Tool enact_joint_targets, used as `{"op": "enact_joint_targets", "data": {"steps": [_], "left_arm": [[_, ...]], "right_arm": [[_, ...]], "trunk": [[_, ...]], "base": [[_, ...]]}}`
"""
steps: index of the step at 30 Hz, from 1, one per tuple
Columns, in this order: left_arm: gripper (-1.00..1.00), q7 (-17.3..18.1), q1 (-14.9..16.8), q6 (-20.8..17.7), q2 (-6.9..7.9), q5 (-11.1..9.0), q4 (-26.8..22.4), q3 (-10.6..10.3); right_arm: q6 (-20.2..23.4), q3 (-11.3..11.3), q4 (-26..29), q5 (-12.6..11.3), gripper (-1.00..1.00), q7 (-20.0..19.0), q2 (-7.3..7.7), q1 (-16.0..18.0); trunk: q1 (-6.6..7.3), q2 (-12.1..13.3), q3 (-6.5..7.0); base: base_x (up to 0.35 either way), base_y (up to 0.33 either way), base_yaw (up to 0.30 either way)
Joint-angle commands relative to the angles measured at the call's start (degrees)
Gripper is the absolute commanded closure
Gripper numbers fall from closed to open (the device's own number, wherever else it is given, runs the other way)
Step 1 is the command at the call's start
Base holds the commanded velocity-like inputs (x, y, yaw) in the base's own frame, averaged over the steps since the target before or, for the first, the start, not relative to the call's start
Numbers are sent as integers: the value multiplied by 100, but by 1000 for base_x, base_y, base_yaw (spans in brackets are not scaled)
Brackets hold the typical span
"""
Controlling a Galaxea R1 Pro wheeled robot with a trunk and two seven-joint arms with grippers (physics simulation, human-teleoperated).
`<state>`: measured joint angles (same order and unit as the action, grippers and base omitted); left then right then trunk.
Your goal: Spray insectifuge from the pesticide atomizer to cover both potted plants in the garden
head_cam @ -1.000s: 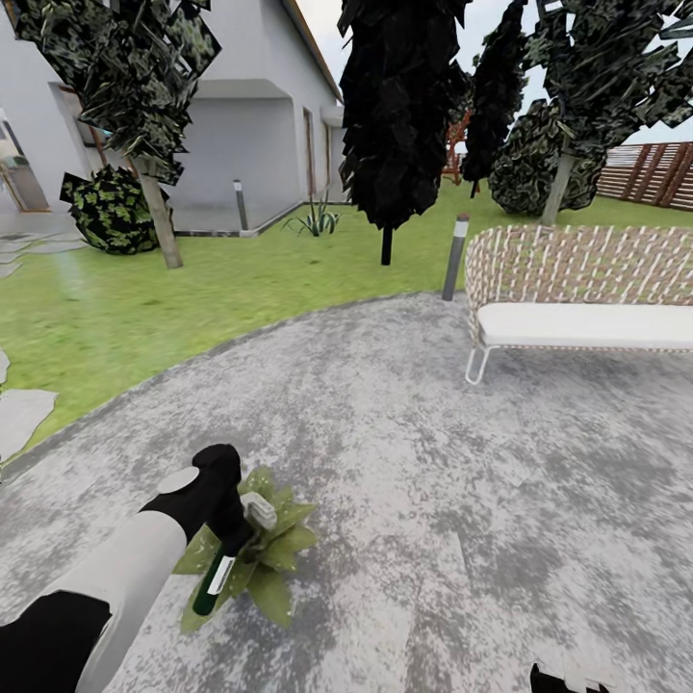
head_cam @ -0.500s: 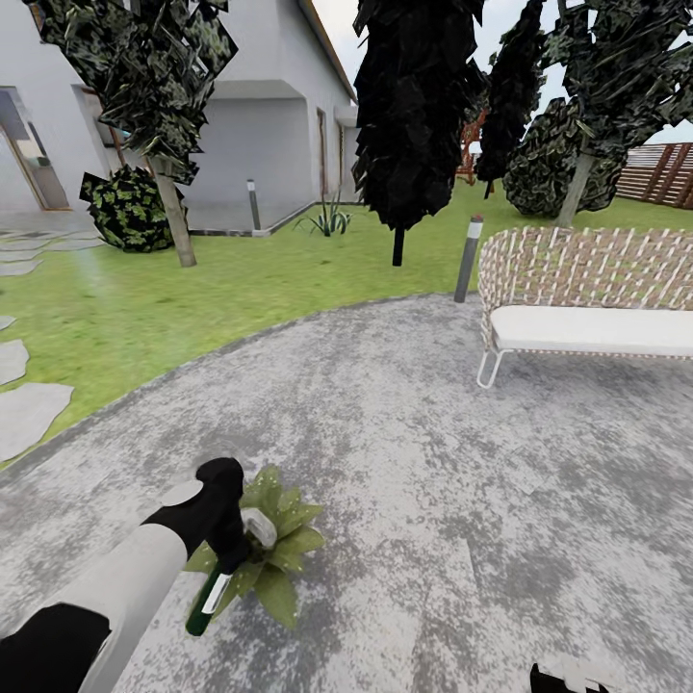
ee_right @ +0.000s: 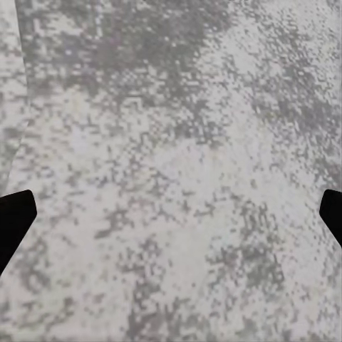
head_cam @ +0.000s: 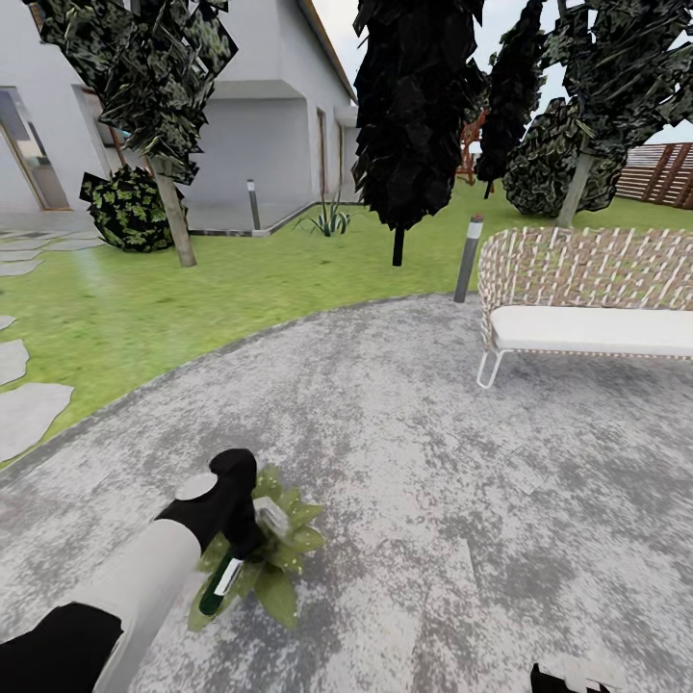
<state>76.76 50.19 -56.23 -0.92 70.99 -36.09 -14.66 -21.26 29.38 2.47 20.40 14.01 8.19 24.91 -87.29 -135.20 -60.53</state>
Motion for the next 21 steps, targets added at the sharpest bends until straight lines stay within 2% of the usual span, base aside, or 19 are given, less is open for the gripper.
{"op": "enact_joint_targets", "data": {"steps": [1,3,10,12,14,16,18,21], "left_arm": [[100,68,4,-62,31,44,-79,-1],[100,81,-4,-63,59,46,-181,5],[100,93,-3,-64,-67,21,-255,12],[100,94,-50,-61,-51,23,-255,16],[100,94,-79,-51,12,12,-223,21],[100,98,-99,-40,259,-20,-179,23],[100,103,-103,-38,435,-45,-173,31],[100,103,-105,-32,491,-60,-201,75]], "right_arm": [[-19,41,-10,60,-100,22,0,5],[-19,41,-10,60,-100,22,2,5],[-19,41,-10,60,-100,22,4,5],[-19,41,-10,60,-100,22,3,5],[-19,41,-10,60,-100,22,1,5],[-19,41,-10,60,-100,22,-1,5],[-21,41,-14,60,-100,22,-4,5],[-22,41,-11,60,-100,28,-9,5]], "trunk": [[1,-2,-5],[1,-2,-5],[1,-2,-5],[1,-2,-5],[1,-2,-5],[1,-2,-5],[1,-2,-5],[1,-2,-5]], "base": [[0,0,0],[0,0,0],[0,0,0],[0,0,0],[0,0,0],[0,0,0],[0,0,22],[0,0,174]]}}
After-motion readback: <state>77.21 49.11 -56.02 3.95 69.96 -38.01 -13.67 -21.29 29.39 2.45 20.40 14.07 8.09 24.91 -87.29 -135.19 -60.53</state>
